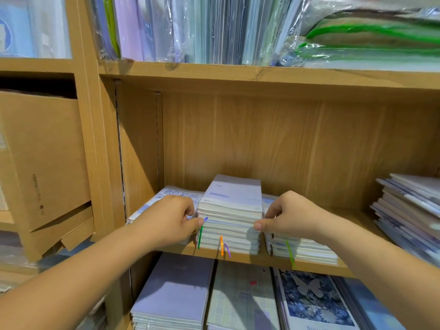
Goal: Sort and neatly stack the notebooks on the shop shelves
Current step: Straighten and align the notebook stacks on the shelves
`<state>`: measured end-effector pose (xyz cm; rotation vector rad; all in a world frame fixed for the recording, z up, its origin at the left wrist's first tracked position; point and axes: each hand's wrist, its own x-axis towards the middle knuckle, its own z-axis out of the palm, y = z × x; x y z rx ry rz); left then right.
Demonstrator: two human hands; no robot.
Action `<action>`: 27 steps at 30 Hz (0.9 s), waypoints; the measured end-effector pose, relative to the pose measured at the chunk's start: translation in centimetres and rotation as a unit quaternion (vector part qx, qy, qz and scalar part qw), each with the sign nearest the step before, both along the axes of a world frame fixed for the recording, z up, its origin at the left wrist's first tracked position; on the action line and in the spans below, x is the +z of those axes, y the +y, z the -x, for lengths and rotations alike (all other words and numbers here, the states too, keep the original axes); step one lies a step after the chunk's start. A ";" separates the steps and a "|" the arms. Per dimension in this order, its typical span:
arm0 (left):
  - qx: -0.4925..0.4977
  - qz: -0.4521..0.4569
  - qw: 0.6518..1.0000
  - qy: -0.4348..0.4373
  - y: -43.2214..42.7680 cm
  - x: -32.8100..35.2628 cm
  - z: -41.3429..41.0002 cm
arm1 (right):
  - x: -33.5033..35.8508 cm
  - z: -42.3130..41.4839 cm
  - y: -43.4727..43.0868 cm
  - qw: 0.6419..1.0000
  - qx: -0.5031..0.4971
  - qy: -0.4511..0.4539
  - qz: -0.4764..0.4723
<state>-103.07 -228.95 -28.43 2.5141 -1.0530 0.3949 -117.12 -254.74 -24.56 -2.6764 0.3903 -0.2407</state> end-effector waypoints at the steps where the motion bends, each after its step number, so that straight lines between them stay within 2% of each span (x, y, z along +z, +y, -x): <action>1: 0.008 -0.004 1.000 -0.010 0.1 0.3 0.3 | 0.2 0.2 0.1 1.000 0.004 -0.003 -0.006; 4: 0.003 0.011 0.999 -0.036 0.0 0.9 1.6 | 0.3 0.8 0.5 1.000 0.012 -0.004 0.001; 9: -0.081 0.053 0.995 -0.031 -3.7 2.1 5.7 | 0.9 3.6 -0.5 0.997 0.003 -0.002 0.077; 15: -0.189 0.048 0.981 -0.008 -15.2 3.0 11.3 | 2.5 10.9 -7.6 0.988 -0.081 -0.033 0.123; 19: -0.251 0.051 0.966 0.046 -23.9 3.2 14.9 | 3.5 16.9 -14.4 0.973 -0.147 -0.086 0.158; 23: -0.281 0.049 0.955 0.084 -32.0 4.0 16.9 | 4.4 22.1 -21.7 0.931 -0.226 -0.143 0.247; 25: -0.288 0.068 0.950 0.103 -36.1 4.6 17.4 | 4.4 23.7 -25.2 0.920 -0.242 -0.112 0.288; 27: -0.287 0.094 0.946 0.118 -39.5 5.3 18.0 | 4.4 24.5 -27.5 0.936 -0.229 -0.026 0.265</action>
